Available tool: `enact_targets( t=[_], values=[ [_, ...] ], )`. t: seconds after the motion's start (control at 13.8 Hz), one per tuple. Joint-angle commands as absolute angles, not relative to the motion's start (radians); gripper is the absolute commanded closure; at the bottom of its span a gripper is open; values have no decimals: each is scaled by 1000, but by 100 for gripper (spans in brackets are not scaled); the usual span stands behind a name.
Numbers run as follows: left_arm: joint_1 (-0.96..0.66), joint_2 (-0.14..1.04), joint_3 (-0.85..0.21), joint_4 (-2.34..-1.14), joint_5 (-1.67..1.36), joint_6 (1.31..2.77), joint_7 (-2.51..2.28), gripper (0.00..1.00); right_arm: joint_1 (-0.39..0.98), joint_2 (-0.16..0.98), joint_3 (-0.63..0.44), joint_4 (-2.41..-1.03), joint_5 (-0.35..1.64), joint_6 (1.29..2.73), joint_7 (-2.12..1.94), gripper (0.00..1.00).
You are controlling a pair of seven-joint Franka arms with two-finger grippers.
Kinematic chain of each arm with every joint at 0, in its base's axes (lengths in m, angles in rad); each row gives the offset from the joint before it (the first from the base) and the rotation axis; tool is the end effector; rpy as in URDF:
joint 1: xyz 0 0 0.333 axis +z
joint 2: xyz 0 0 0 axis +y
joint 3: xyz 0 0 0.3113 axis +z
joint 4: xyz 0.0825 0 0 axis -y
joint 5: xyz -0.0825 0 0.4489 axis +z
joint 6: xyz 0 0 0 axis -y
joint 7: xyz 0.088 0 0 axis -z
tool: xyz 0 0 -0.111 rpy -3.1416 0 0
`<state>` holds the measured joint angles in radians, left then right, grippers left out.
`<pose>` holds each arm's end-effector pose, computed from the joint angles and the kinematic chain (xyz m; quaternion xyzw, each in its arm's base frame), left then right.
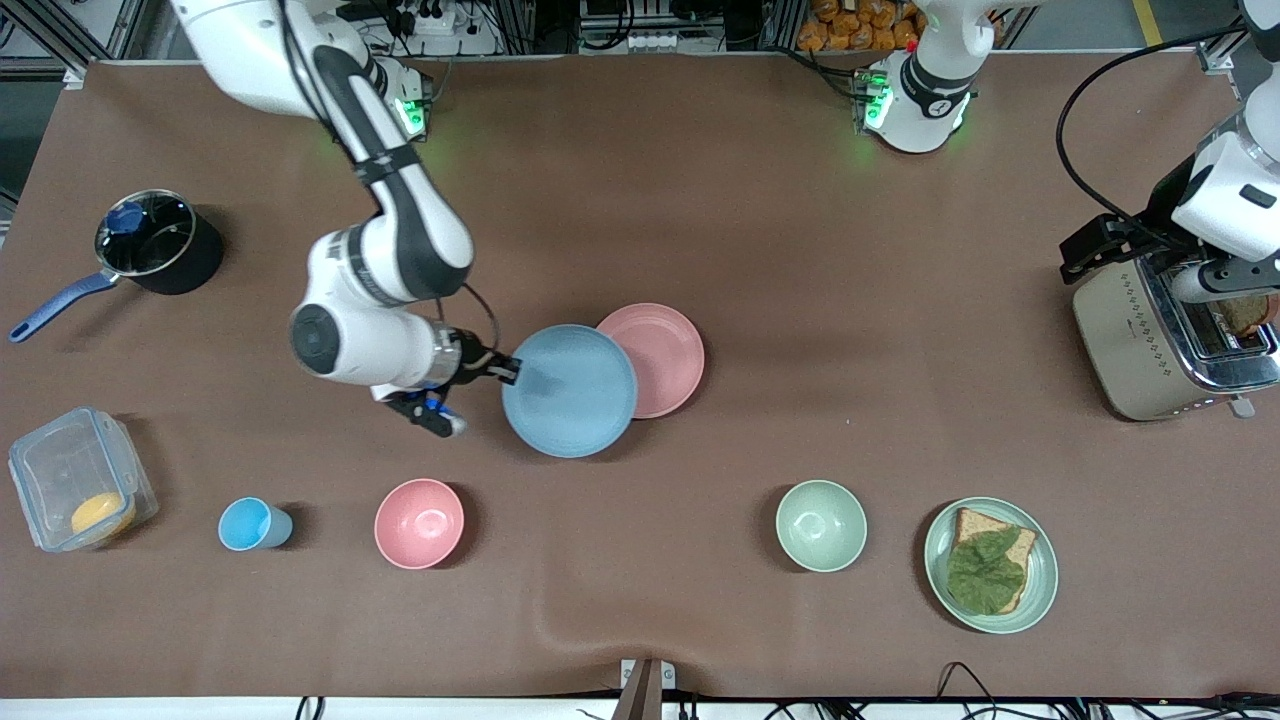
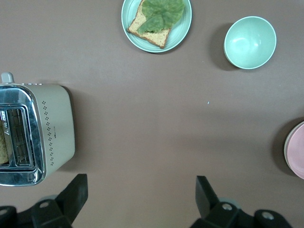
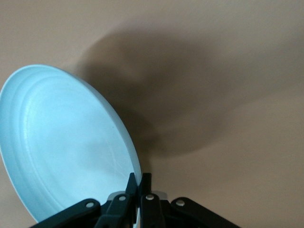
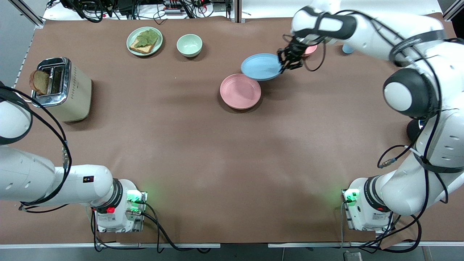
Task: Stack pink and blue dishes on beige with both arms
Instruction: 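Carry the blue plate with the right gripper over the pink plate, then lower the blue plate onto the pink plate and open the right gripper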
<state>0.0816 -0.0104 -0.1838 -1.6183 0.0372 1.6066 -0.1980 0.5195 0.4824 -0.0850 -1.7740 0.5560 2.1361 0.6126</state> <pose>0.6159 -0.0596 0.5998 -0.9987 -0.0472 -0.0022 0.0194 0.6194 0.3177 0.2350 -0.9471 0.2421 0.1492 0.1487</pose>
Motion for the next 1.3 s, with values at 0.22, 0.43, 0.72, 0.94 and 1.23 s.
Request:
enact_targets(
  t=[0.22,0.43,0.72,0.94,1.23],
  values=[
    [109,-5,-181,-1597,14,1551,-169,0,603,511,-97,-1764,616,2163,715,100],
    [109,-5,-181,-1600,14,1549,-170,0,652,517,-97,-1773,675,2184,730,100],
    [107,-6,-183,-1595,12,1551,-170,0,679,502,-97,-1835,673,2206,749,100],
    [107,-5,-186,-1591,14,1551,-172,0,693,505,-97,-1867,673,2266,752,100],
    [107,-6,-183,-1591,15,1551,-172,0,692,488,-97,-1867,675,2247,794,0]
  ],
)
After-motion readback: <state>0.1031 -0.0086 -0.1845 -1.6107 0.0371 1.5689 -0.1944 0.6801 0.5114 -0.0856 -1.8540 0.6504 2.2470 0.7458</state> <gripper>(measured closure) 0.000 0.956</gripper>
